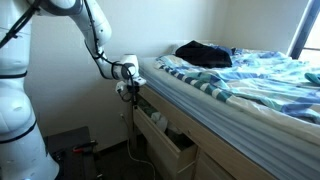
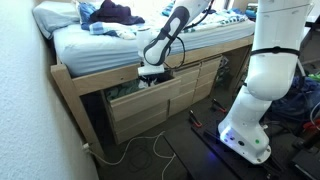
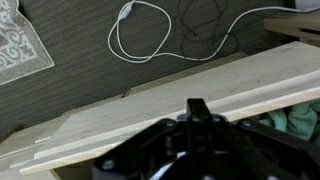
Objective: Open the topmost drawer on the left, push the clothes inside it down, and then close the drawer
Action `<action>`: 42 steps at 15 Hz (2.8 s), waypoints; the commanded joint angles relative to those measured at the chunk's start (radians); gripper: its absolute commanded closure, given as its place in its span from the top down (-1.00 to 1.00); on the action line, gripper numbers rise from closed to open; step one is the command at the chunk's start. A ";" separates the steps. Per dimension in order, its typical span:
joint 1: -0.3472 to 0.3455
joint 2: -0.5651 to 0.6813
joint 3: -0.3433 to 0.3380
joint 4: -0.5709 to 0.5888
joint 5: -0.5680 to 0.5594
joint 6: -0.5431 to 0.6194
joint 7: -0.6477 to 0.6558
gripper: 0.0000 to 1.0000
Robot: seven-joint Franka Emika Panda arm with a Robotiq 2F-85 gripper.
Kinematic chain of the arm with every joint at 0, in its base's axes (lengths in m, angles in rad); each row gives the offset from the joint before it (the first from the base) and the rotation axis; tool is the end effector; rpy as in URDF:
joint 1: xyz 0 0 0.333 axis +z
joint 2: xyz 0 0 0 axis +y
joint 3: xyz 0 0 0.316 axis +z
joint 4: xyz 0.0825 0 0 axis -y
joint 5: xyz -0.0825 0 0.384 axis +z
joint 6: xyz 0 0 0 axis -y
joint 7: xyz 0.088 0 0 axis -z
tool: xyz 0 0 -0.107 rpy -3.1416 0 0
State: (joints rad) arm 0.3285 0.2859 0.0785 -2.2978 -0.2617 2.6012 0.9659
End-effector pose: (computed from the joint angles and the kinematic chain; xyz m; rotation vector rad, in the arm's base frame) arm 0.4852 0.2157 0.2256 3.0192 -0.5166 0.1355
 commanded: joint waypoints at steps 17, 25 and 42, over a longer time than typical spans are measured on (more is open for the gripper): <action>0.165 0.204 -0.173 0.151 -0.340 0.122 0.115 -1.00; 0.197 0.309 -0.230 0.256 -0.397 0.137 0.140 -1.00; 0.206 0.414 -0.298 0.313 -0.353 0.282 0.097 -1.00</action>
State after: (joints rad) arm 0.5170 0.6709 -0.1900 -2.0042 -0.6281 2.8453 1.0661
